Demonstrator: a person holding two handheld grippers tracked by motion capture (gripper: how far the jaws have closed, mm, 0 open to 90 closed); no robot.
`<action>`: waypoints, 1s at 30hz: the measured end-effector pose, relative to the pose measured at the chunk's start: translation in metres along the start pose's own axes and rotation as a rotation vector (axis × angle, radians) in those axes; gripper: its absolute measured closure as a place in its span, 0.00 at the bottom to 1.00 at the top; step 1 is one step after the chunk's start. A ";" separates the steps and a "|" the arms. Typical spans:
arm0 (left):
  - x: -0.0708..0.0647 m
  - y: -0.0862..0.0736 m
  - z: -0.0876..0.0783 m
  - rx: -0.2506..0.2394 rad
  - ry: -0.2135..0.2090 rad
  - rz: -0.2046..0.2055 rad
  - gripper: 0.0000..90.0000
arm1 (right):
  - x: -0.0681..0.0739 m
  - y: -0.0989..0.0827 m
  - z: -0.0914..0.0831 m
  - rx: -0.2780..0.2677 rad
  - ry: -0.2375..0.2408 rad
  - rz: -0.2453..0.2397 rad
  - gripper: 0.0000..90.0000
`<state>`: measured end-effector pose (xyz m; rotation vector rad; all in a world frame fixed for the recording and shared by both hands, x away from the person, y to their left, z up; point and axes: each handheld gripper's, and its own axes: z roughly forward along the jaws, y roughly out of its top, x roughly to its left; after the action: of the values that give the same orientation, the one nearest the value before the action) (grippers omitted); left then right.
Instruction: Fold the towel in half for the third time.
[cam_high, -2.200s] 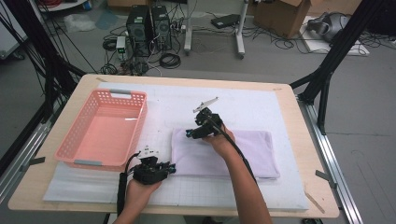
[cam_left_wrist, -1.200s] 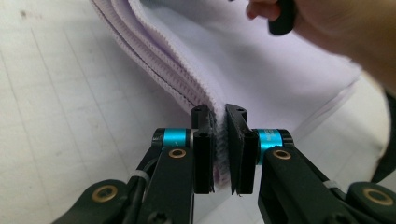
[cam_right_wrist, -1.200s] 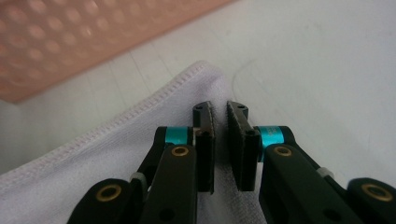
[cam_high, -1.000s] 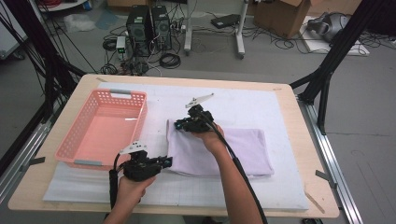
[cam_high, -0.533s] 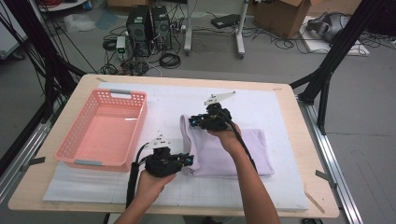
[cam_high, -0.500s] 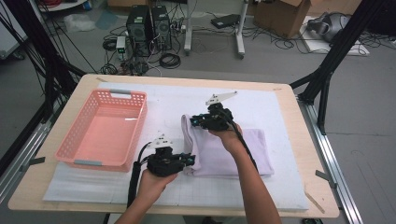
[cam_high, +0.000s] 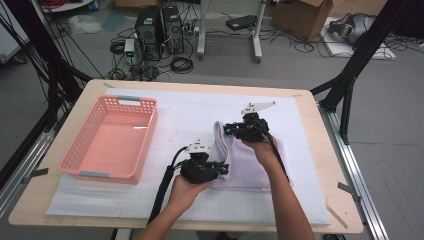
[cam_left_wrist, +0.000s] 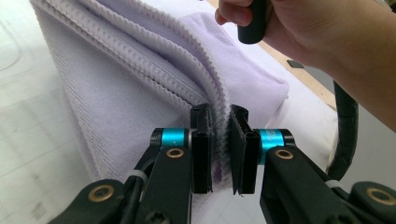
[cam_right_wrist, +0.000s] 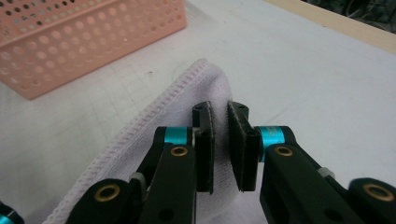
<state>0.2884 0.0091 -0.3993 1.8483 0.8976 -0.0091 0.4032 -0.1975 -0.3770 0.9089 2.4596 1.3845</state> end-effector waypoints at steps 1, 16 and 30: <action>-0.001 0.001 0.003 0.005 -0.002 0.004 0.89 | -0.002 -0.002 -0.002 0.003 0.001 0.008 0.90; -0.025 0.007 0.053 0.048 -0.013 0.042 0.88 | -0.024 -0.030 -0.030 0.004 -0.074 0.017 0.90; -0.022 0.005 0.023 -0.062 0.021 0.134 0.46 | -0.041 -0.049 -0.042 0.042 -0.165 0.017 0.90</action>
<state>0.2839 -0.0224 -0.3977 1.8500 0.7782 0.1200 0.3973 -0.2700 -0.4002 1.0126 2.3711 1.2146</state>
